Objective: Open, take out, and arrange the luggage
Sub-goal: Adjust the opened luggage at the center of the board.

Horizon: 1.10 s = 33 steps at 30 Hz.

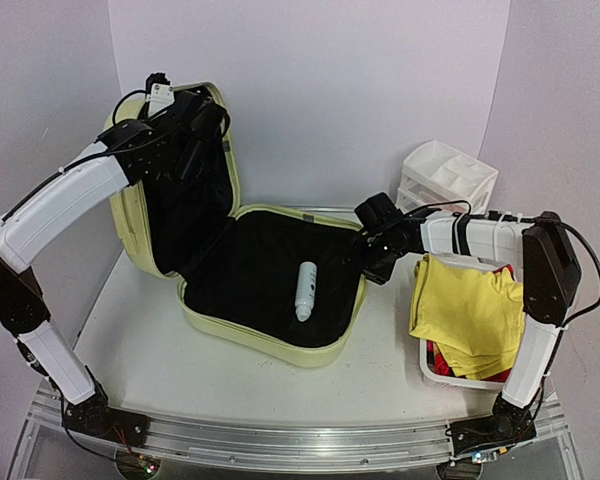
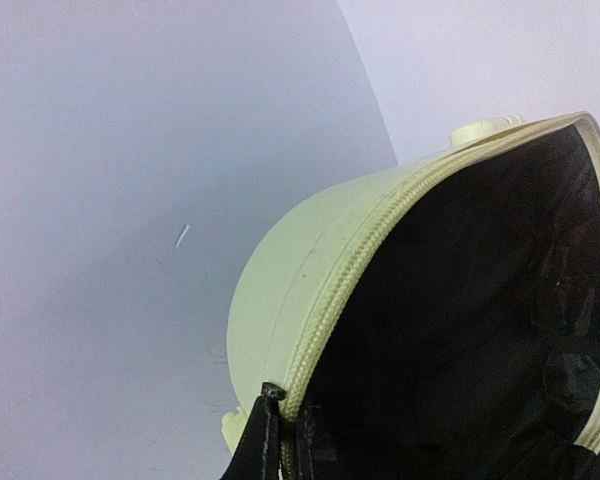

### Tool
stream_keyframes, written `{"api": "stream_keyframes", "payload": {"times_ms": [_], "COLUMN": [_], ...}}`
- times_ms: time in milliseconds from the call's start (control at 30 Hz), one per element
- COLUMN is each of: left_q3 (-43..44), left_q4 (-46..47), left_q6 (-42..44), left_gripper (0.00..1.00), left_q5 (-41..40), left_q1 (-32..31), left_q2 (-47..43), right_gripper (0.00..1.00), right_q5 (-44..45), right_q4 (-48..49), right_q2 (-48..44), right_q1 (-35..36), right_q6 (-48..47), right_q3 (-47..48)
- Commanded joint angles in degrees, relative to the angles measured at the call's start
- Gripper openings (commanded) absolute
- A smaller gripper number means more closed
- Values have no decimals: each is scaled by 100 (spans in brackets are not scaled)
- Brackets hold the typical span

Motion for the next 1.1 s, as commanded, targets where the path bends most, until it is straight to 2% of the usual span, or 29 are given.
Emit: {"api": "stream_keyframes", "payload": {"times_ms": [0, 433, 733, 933, 1067], "left_q3": [131, 1, 63, 137, 116], "left_q4": [438, 435, 433, 423, 425], "left_q6": [-134, -172, -195, -199, -231], "left_gripper": [0, 2, 3, 4, 4], "left_q5": [-348, -348, -335, -313, -300], "left_q1": [-618, -1363, -1584, -1701, -1704], "left_q2": [209, 804, 979, 1099, 1063], "right_gripper": [61, 71, 72, 67, 68], "right_q5": [-976, -586, -366, -960, -1230], "right_q4": [386, 303, 82, 70, 188], "right_q2": [397, -277, -994, -904, -731], "right_q1": [215, 58, 12, 12, 12], "right_q6": [224, -31, -636, -800, -579], "right_q3": [-111, -360, -254, 242, 444]}}
